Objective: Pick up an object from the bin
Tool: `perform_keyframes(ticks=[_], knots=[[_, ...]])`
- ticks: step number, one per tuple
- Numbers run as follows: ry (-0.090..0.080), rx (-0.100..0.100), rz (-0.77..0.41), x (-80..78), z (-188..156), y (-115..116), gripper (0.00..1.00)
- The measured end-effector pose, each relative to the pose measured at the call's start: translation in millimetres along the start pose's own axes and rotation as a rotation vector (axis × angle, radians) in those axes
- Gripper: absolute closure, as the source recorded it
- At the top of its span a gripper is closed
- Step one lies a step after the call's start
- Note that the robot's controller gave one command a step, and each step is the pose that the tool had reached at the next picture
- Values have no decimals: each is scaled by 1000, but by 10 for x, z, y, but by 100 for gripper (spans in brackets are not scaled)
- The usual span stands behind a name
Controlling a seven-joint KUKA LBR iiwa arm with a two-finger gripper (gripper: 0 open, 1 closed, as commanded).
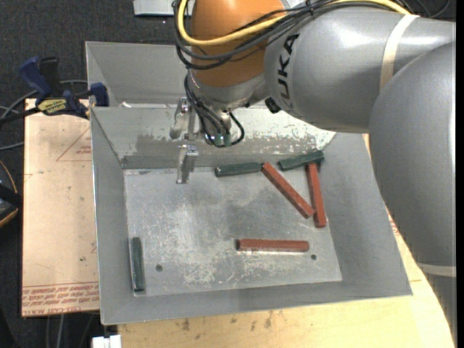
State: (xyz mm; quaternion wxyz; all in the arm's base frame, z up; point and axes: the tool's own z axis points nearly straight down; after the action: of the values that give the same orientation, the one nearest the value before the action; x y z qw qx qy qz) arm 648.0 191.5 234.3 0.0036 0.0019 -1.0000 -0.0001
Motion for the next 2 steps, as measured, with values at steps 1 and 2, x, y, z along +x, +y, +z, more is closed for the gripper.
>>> perform_keyframes(ticks=[1,2], knots=[[-8,-1,3,-13,-56,-9,0],[-9,-1,2,-9,-50,-10,0]])
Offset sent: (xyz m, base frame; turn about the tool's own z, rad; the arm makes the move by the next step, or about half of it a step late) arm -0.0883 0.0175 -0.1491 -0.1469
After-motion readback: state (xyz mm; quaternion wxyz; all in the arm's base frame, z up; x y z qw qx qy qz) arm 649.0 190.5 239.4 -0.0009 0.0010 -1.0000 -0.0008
